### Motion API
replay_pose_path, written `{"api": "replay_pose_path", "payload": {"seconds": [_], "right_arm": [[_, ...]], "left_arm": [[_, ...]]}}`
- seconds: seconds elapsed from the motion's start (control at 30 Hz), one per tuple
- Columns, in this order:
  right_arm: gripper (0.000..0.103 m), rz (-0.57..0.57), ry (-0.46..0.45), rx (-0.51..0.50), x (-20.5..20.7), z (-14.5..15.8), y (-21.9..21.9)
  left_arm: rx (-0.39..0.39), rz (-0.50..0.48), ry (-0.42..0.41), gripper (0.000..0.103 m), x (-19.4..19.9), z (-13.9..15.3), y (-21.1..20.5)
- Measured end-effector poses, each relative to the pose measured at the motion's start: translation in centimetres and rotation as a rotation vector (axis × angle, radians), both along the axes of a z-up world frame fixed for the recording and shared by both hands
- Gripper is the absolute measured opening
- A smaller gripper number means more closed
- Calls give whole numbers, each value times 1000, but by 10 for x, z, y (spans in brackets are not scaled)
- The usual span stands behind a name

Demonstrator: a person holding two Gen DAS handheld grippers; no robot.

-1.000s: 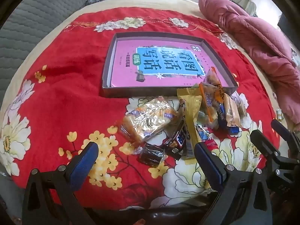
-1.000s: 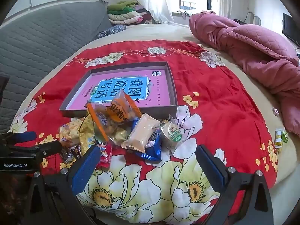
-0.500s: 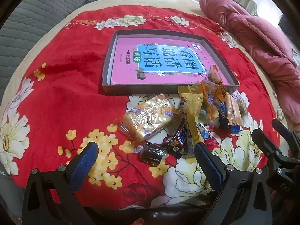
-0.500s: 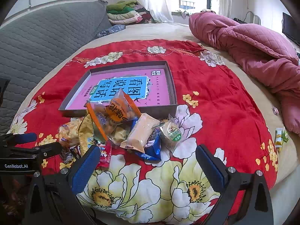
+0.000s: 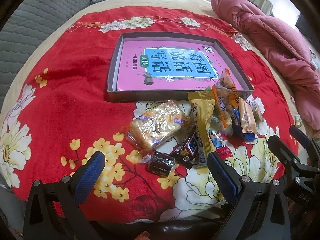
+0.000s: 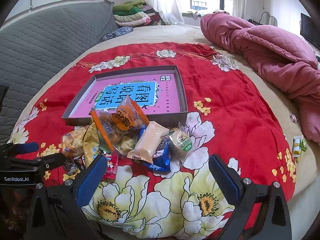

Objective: Organize snacks

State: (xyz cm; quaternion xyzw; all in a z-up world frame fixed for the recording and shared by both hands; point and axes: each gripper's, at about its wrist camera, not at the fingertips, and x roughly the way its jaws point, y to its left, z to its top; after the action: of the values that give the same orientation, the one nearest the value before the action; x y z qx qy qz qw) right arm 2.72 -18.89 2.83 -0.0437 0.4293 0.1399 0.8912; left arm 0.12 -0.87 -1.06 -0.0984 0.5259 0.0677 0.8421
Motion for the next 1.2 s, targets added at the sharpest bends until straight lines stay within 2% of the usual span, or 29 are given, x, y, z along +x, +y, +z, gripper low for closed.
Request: {"api": "replay_pose_path", "payload": {"seconds": [0.7,1.2], "right_arm": [[102,1,1,-3,1,-1,-1],[102,1,-13,1,0,1,-1]], "left_arm": [[-4,-6,12,101,-2,-1,0],[-57,18,57,101,-11,-8,18]]}}
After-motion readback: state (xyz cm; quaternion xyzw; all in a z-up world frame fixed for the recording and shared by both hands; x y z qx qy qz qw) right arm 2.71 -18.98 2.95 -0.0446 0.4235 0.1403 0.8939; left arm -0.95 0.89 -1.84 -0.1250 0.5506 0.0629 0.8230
